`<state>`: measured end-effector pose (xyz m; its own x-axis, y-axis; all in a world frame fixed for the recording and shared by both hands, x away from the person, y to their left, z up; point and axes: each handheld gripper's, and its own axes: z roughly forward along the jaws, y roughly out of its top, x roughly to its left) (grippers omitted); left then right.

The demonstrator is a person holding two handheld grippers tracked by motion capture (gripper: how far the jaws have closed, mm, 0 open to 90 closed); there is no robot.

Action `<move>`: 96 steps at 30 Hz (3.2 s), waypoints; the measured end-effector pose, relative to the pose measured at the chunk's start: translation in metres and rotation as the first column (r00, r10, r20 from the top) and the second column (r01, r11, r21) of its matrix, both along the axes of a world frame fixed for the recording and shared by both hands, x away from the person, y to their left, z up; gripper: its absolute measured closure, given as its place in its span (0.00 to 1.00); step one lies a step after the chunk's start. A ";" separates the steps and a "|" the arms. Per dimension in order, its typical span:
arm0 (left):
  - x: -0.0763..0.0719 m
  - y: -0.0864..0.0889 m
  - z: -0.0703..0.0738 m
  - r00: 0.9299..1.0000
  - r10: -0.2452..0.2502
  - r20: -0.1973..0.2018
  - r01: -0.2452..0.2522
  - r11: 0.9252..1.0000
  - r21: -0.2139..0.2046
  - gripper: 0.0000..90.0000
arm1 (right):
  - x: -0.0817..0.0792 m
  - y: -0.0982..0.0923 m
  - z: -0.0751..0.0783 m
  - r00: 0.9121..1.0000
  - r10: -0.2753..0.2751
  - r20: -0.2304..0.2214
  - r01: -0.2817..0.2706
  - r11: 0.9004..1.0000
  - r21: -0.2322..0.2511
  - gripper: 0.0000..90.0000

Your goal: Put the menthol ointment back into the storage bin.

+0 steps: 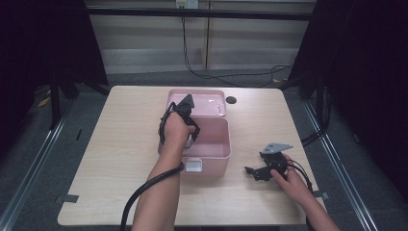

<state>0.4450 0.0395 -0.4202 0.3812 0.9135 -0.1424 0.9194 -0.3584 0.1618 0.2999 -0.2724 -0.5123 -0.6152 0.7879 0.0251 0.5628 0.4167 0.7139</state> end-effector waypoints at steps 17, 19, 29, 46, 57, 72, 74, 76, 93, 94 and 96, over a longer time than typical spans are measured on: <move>-0.006 0.005 0.014 1.000 -0.001 -0.010 0.001 1.000 -0.030 0.26 | 0.000 0.000 0.000 1.000 0.000 -0.001 0.000 1.000 0.000 0.10; -0.006 0.005 0.015 1.000 -0.006 -0.011 0.005 0.999 -0.032 0.26 | 0.000 0.000 0.000 1.000 0.001 0.000 -0.001 1.000 -0.001 0.10; -0.011 0.006 0.031 1.000 -0.001 -0.014 0.000 0.999 -0.044 0.22 | 0.000 0.000 0.000 1.000 0.000 0.000 0.000 1.000 0.000 0.10; -0.023 0.020 0.064 0.993 -0.121 0.007 0.122 0.991 -0.048 0.22 | 0.000 0.000 0.000 1.000 -0.001 -0.001 0.001 1.000 0.001 0.10; -0.033 0.025 0.079 0.967 -0.254 0.035 0.255 0.966 -0.038 0.22 | 0.000 0.000 0.000 1.000 -0.001 -0.002 0.001 1.000 0.001 0.10; -0.050 0.031 0.101 0.899 -0.422 0.120 0.428 0.903 -0.028 0.22 | 0.000 0.000 0.000 1.000 0.000 -0.001 0.000 1.000 0.000 0.10; -0.052 0.035 0.103 0.895 -0.429 0.123 0.436 0.899 -0.038 0.22 | 0.000 0.000 0.000 1.000 -0.001 -0.001 0.001 1.000 0.001 0.10; -0.054 0.041 0.105 0.886 -0.448 0.118 0.455 0.890 -0.035 0.22 | 0.000 0.000 0.000 1.000 0.000 -0.001 0.000 1.000 0.001 0.10; -0.064 0.084 0.113 0.894 -0.419 0.158 0.428 0.904 -0.024 0.23 | 0.000 0.000 0.000 1.000 -0.001 0.000 0.001 1.000 0.002 0.10; -0.065 0.087 0.113 0.895 -0.415 0.160 0.424 0.905 -0.024 0.23 | 0.000 0.000 0.000 1.000 -0.001 0.000 0.001 1.000 0.002 0.10; -0.065 0.089 0.114 0.896 -0.413 0.165 0.422 0.906 -0.025 0.23 | 0.000 0.000 0.000 1.000 -0.001 0.001 0.001 1.000 0.002 0.10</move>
<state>0.3798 0.1284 -0.3067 0.7470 0.6571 -0.1004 0.6497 -0.6897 0.3196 0.3000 -0.2723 -0.5125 -0.6148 0.7883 0.0257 0.5624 0.4153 0.7150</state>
